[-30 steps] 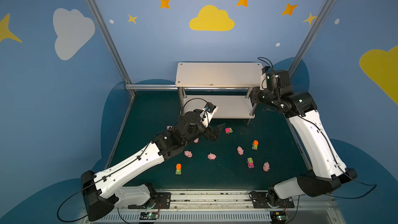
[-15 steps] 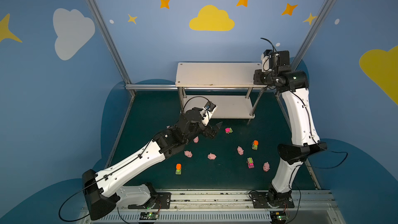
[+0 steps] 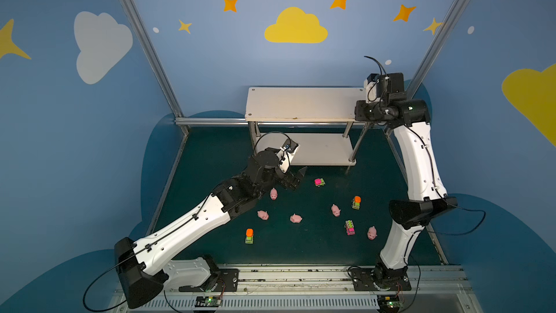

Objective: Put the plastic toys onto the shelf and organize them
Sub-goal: 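Raise the pink pig with the right gripper above the top shelf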

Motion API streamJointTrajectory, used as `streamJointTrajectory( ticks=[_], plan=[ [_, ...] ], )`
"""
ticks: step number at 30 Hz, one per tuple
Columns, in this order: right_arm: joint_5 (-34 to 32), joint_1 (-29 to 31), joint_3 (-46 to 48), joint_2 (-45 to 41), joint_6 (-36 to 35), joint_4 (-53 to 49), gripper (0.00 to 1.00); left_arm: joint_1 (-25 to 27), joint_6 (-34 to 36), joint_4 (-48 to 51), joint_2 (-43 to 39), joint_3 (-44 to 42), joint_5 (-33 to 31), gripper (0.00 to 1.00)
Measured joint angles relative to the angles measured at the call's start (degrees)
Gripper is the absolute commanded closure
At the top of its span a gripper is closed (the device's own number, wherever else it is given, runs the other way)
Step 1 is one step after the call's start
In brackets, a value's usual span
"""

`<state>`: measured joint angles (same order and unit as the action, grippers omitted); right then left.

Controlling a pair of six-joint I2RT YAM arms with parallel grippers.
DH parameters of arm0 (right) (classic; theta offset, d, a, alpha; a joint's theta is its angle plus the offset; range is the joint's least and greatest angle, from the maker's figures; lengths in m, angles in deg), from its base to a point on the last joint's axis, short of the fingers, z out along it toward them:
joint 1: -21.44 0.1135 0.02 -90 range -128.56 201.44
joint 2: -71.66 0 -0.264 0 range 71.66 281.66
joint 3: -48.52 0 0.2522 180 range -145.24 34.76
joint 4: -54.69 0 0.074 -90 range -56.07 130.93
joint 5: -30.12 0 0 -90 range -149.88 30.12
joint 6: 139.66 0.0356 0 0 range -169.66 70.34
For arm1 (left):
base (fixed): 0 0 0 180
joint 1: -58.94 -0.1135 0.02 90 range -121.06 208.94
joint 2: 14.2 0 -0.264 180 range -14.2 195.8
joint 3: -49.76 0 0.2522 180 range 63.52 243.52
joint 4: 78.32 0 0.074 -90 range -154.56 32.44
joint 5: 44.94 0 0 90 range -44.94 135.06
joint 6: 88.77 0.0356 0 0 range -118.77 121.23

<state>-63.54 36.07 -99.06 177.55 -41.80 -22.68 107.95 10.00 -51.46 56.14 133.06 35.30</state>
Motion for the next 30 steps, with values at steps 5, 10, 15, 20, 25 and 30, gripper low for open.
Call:
streamJointTrajectory(
  ticks=[5,10,15,20,25,30],
  plan=[
    [0.28,1.44,11.54,-7.78,0.11,2.95,0.76,0.0,-0.66,0.0,0.0,-0.04,0.02,0.0],
    [0.92,2.69,20.39,-14.45,0.48,4.0,0.76,0.0,-1.95,0.04,-0.83,-1.25,0.09,0.0],
    [0.96,2.73,22.1,-15.82,0.68,4.37,0.77,0.0,-3.15,0.04,-1.75,-2.23,0.17,0.0],
    [0.96,2.73,22.21,-15.82,0.66,4.63,0.77,0.0,-3.61,0.11,-3.39,-2.75,0.11,0.0],
    [0.76,2.73,17.29,-14.34,0.17,3.48,0.77,0.0,-3.54,0.11,-4.15,-2.73,-0.24,0.0],
    [0.28,2.27,4.46,-8.57,-0.92,1.99,0.76,-0.09,-3.23,0.07,-4.11,-2.73,-0.72,0.0]
  ],
)
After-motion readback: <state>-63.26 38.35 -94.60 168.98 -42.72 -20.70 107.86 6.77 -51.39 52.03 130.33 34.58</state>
